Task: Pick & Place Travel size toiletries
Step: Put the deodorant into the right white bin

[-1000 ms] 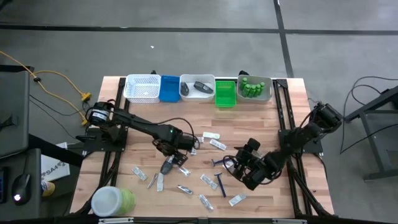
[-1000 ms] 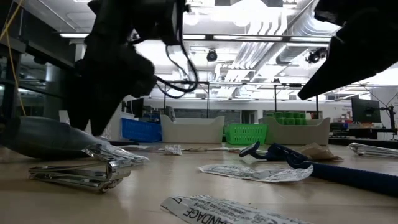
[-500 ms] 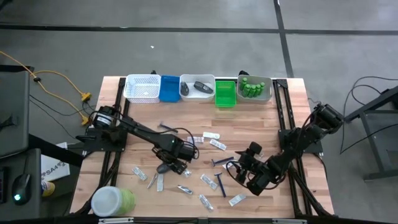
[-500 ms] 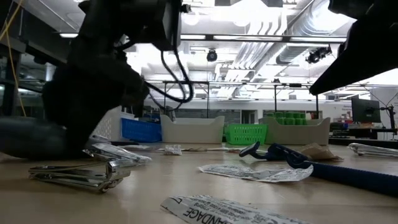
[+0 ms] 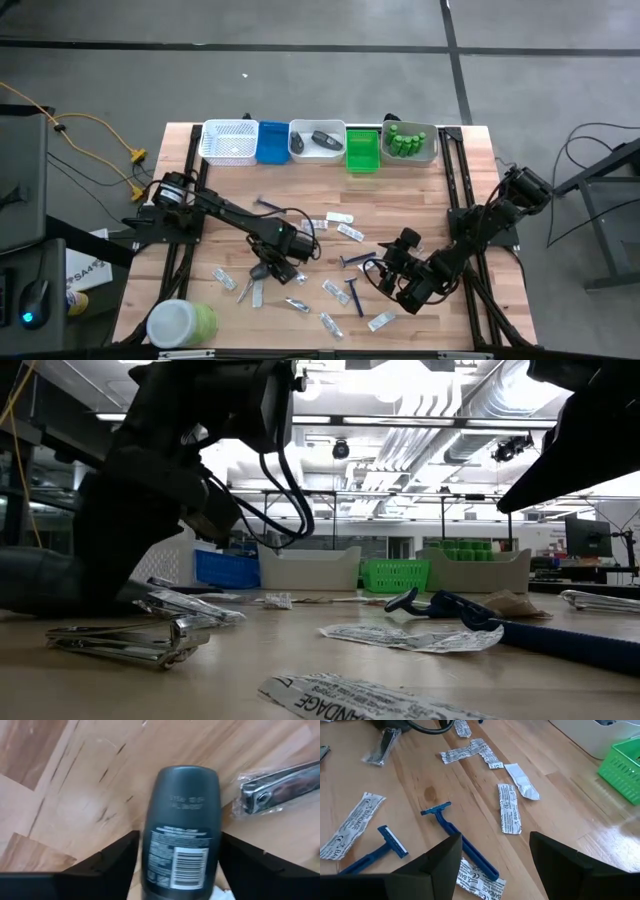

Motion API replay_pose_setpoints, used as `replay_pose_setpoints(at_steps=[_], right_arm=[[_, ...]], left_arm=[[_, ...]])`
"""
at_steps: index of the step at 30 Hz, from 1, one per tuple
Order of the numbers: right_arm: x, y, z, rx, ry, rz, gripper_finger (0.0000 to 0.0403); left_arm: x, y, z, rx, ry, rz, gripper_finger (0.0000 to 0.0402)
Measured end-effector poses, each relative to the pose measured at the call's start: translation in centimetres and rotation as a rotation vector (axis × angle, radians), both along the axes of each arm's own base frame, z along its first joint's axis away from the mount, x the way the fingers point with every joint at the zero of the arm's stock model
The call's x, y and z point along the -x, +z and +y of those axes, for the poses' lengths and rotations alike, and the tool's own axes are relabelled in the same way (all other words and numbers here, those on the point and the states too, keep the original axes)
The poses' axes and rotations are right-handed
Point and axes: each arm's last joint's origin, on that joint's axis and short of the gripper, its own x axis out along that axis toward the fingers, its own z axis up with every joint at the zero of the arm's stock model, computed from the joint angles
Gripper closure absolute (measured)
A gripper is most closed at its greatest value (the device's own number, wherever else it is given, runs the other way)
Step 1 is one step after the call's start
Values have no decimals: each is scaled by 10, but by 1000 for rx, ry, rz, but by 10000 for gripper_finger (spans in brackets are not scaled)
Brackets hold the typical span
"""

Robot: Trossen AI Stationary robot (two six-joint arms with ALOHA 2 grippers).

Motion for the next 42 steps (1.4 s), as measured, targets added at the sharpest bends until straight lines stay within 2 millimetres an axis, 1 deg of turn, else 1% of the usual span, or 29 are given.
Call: replay_pose_setpoints(at_steps=[3, 4, 9, 12, 14, 15, 19, 21, 23, 24, 26, 29, 32, 37, 42], right_arm=[[0, 0, 0, 2, 0, 1, 176], [0, 0, 0, 2, 0, 1, 176], [0, 0, 0, 3, -1, 0, 176], [0, 0, 0, 3, -1, 0, 176], [0, 0, 0, 7, -2, -2, 176], [0, 0, 0, 12, -5, -7, 176], [0, 1, -1, 40, -18, -31, 176], [1, -1, -3, 51, -25, -43, 176], [3, -5, -6, 66, -49, -59, 176], [3, -7, -8, 66, -65, -68, 176], [5, -11, -14, 81, -103, -95, 176], [5, -12, -19, 117, -157, -160, 176], [1, -10, -25, 162, -201, -209, 176], [-8, -10, -39, 220, -248, -191, 176], [-14, -10, -52, 239, -294, -172, 176]], left_arm=[[0, 0, 0, 2, -17, 1, 197], [1, 0, 0, 3, -23, 1, 203], [1, 2, 1, -2, -73, -16, 203], [2, 9, 2, -65, -84, -39, 203], [3, 21, 5, -156, -103, -98, 203], [1, 29, 7, -209, -108, -157, 203], [-4, 62, 17, -546, -148, -387, 203], [-10, 78, 21, -698, -170, -524, 203], [-16, 91, 30, -832, -173, -622, 203], [-21, 96, 36, -873, -171, -666, 203], [-31, 100, 52, -920, -184, -716, 203], [-49, 104, 84, -995, -167, -810, 203], [-57, 100, 119, -1073, -131, -845, 203], [-60, 88, 173, -1116, -43, -939, 203], [-57, 71, 215, -1154, 58, -983, 203]])
